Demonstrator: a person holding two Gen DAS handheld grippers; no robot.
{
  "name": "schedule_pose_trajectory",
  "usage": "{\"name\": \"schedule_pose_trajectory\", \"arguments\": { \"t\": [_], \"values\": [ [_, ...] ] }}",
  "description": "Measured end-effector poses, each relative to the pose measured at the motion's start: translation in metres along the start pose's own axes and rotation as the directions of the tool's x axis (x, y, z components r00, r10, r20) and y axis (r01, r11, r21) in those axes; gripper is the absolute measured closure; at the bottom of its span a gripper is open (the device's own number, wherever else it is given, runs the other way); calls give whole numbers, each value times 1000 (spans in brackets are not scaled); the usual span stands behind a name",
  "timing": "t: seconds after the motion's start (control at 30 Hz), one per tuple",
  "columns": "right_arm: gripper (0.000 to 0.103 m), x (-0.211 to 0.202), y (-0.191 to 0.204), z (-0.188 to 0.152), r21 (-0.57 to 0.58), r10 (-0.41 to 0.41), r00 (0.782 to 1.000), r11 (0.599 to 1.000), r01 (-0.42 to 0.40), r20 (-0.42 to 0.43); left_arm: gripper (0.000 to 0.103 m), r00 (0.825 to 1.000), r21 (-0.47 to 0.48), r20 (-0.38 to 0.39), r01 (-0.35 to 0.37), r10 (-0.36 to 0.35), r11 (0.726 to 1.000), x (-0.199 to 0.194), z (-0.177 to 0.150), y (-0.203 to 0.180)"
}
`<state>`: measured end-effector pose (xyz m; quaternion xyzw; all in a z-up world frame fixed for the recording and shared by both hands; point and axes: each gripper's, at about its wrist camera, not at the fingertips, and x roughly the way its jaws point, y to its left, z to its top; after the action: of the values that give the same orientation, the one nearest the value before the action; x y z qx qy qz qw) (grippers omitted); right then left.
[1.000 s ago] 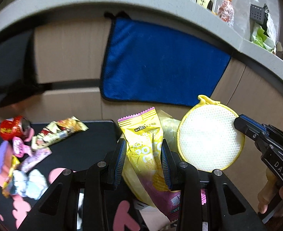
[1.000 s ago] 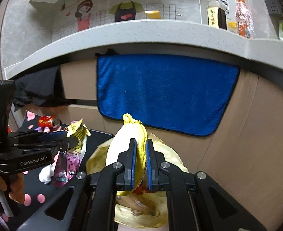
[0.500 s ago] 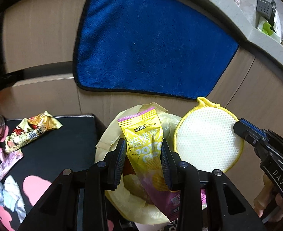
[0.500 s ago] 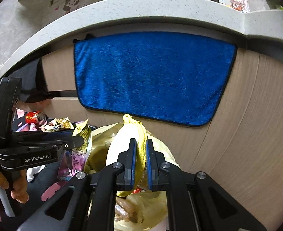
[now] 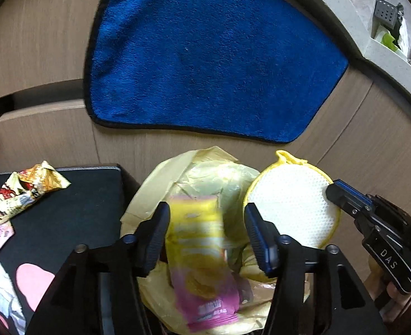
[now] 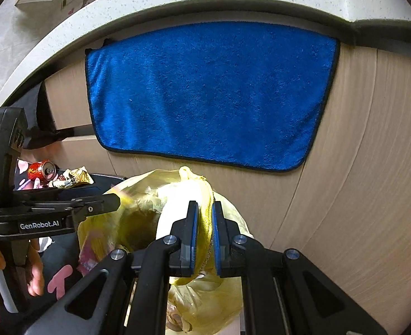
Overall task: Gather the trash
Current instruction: 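Carry the wrapper and lid over the bin and open both grippers, then move both tools back over the table toward the red can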
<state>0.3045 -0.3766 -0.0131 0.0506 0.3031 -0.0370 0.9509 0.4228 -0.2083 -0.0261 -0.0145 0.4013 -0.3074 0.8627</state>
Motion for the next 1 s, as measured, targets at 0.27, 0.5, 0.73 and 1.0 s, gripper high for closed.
{"name": "schedule_pose_trajectory", "arguments": {
  "t": [0.27,0.5,0.73,1.0],
  "values": [
    [94,11,13,-2,0,2,1000,1000,-2,-27,45,997,-14,50,-61,62,998,-26,-1,18],
    [87,22,24,-5,26,8,999,1000,-7,-49,45,990,-72,56,-128,132,989,-56,-13,47],
    [68,14,42,-3,58,21,999,998,-18,-50,45,973,-94,94,-201,210,975,-95,-32,79],
    [67,-21,88,4,45,29,1000,999,-28,-9,45,930,-81,162,-321,330,944,-148,-57,116]
  ]
}}
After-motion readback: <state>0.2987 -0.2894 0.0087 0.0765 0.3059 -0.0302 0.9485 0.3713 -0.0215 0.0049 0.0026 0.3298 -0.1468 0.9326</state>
